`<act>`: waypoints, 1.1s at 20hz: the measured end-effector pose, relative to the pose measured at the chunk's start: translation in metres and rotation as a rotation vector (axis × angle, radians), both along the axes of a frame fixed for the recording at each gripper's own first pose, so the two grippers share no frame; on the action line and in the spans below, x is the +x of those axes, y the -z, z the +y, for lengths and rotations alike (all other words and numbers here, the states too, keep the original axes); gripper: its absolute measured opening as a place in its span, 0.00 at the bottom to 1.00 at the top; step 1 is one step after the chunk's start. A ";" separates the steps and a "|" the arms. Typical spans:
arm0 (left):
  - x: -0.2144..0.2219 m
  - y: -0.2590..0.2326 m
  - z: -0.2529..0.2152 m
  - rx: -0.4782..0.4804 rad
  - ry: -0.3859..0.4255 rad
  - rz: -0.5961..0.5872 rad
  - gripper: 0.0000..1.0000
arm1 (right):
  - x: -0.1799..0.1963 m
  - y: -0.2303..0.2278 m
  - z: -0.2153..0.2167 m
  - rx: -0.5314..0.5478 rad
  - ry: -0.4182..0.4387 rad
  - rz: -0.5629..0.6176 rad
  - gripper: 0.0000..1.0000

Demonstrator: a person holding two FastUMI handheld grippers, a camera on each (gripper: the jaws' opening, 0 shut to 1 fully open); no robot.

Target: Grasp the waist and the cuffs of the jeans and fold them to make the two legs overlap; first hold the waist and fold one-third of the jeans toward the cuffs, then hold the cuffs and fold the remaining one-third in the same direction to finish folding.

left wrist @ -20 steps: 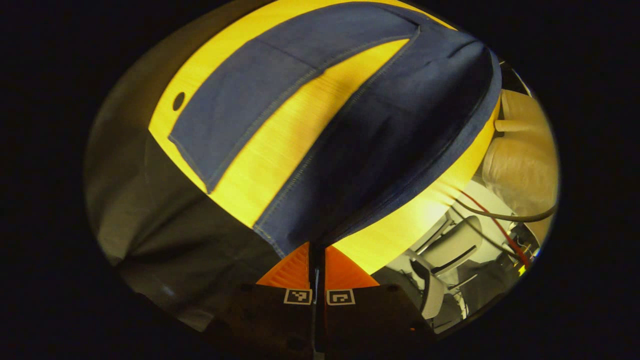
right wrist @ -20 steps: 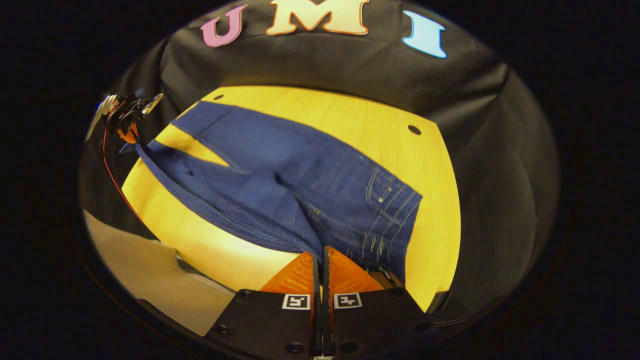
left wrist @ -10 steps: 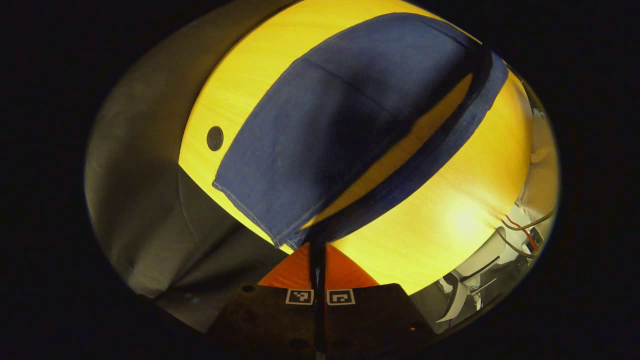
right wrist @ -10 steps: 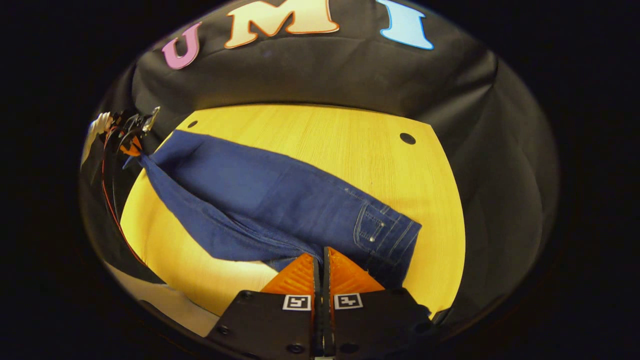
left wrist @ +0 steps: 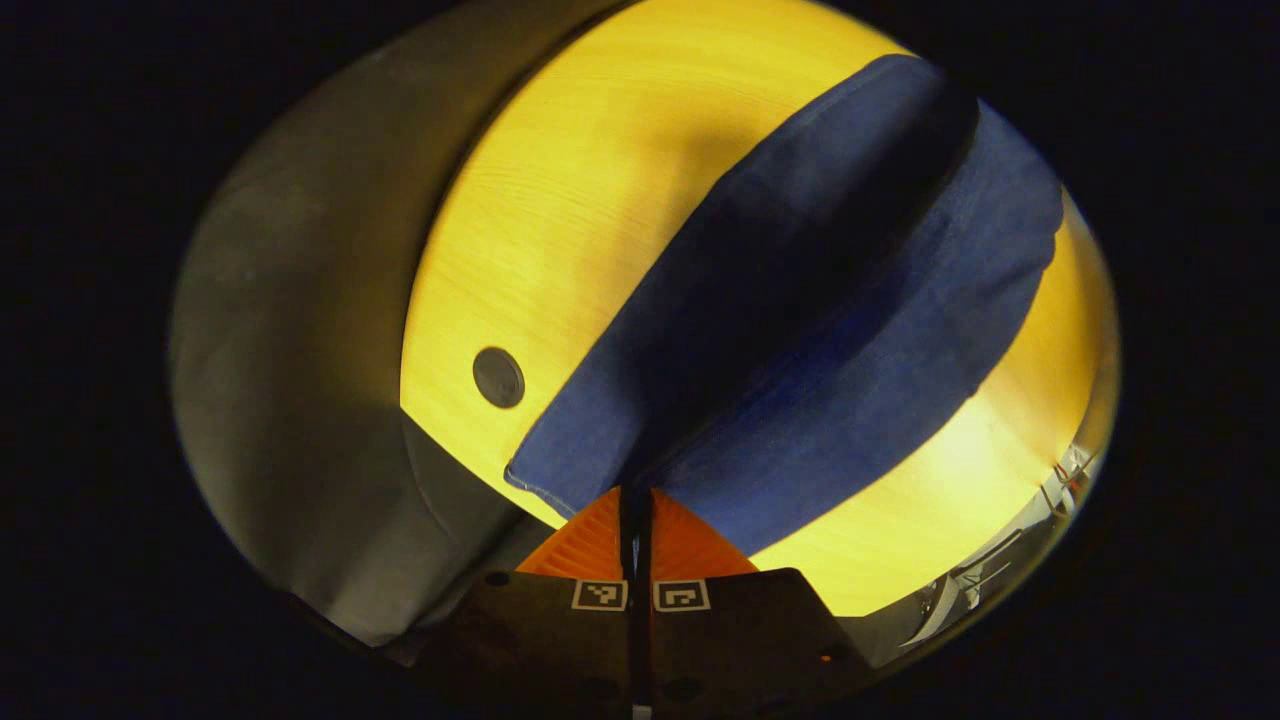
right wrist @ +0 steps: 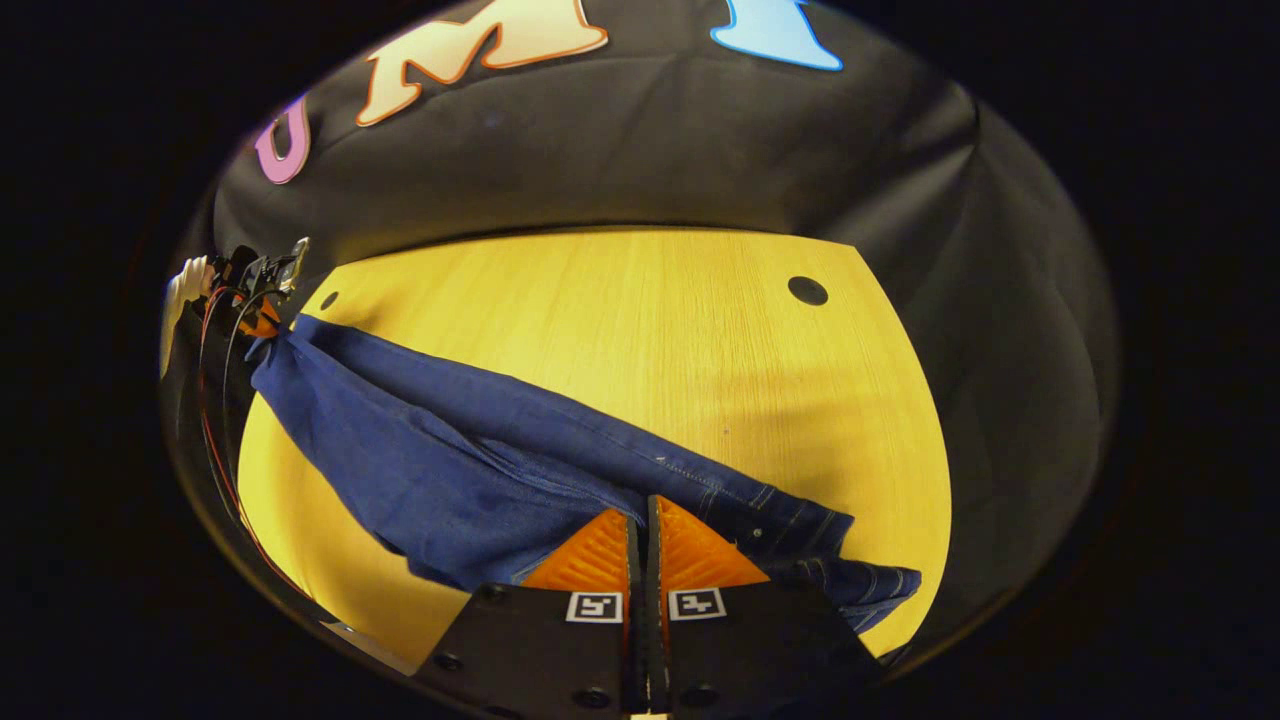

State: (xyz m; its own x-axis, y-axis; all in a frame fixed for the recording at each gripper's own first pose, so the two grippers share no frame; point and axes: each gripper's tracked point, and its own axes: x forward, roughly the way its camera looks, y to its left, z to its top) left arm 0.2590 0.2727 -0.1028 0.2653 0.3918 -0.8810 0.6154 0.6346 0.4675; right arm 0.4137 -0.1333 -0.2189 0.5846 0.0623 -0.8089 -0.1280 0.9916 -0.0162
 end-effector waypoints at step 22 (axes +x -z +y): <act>0.020 -0.086 0.000 0.061 -0.134 -0.739 0.95 | -0.010 -0.018 -0.087 0.091 0.246 -0.154 0.96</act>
State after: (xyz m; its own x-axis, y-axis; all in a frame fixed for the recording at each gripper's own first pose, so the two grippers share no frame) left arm 0.2795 0.2730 -0.0167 0.7256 0.5047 -0.4677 0.0474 0.6414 0.7657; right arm 0.4038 -0.2199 -0.2005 0.7062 -0.0287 -0.7075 0.1137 0.9908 0.0733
